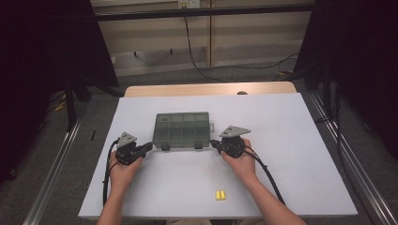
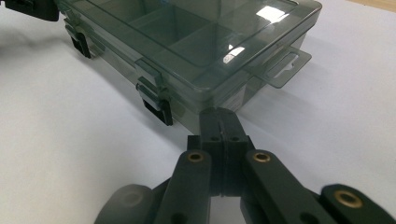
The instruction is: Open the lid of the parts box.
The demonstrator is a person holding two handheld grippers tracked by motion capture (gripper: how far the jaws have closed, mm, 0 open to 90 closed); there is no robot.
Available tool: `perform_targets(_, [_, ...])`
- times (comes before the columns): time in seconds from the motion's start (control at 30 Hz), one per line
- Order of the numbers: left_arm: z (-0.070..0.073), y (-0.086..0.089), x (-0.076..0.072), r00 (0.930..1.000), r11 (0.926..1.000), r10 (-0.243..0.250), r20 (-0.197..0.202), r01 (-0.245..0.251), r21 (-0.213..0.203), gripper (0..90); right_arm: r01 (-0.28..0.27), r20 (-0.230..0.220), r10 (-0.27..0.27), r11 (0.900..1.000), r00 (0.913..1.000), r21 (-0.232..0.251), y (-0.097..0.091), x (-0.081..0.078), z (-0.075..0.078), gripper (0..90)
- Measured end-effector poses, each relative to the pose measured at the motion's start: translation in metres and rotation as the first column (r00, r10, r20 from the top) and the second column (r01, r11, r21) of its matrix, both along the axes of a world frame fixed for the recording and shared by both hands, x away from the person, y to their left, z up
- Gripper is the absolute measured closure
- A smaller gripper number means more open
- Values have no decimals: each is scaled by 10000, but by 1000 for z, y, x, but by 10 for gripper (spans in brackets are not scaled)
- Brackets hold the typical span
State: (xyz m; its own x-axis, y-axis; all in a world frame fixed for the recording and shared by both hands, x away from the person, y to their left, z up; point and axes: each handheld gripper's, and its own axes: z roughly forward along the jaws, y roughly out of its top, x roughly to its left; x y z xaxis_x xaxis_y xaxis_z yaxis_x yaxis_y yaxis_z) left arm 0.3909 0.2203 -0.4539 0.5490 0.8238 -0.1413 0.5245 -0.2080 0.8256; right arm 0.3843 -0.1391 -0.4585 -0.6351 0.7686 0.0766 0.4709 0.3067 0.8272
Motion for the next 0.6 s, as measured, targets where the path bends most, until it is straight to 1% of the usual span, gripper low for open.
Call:
perform_targets(0.07, [0, 0, 0, 10000, 9999, -66, -55, 67, 85, 900, -25, 50, 25, 10000, 10000, -53, 0, 0, 0, 900])
perform_targets(0.13, [0, -1, 0, 9999, 9999, -96, -66, 97, 72, 900, -44, 52, 44, 10000, 10000, -45, 0, 0, 0, 900])
perform_targets(0.37, [2, -2, -1, 9999, 9998, -147, 21, 146, 140, 900, -34, 52, 33, 9999, 10000, 166, -1, 0, 0, 900])
perform_targets(0.4, [2, -2, -1, 9998, 9998, -171, 38, 171, 118, 900, -34, 52, 33, 9999, 10000, 166, -1, 0, 0, 900])
perform_targets(0.43, [3, -2, -1, 9998, 9998, -165, 96, 164, 122, 900, 2, 60, -4, 9994, 10000, 338, -1, 0, 1, 900])
perform_targets(0.47, [4, -2, -1, 9998, 9999, -114, 146, 114, 2, 900, 2, 60, -4, 9994, 10000, 338, -1, 0, 1, 900])
perform_targets(0.5, [5, -2, -1, 9998, 9999, -135, 147, 135, 14, 900, 8, 136, -14, 9991, 9999, 422, -2, 0, 3, 900])
perform_targets(0.53, [5, -2, -1, 9998, 9999, -81, 193, 83, -71, 900, 8, 136, -14, 9991, 9999, 422, -2, 0, 3, 900])
perform_targets(0.57, [6, -2, -1, 9997, 9999, -114, 216, 115, -19, 900, 16, 167, -24, 9990, 9999, 444, -2, -1, 4, 900])
perform_targets(0.6, [6, -2, -1, 9996, 9999, -107, 245, 108, -55, 900, 19, 163, -27, 9989, 9999, 468, -3, 0, 4, 900])
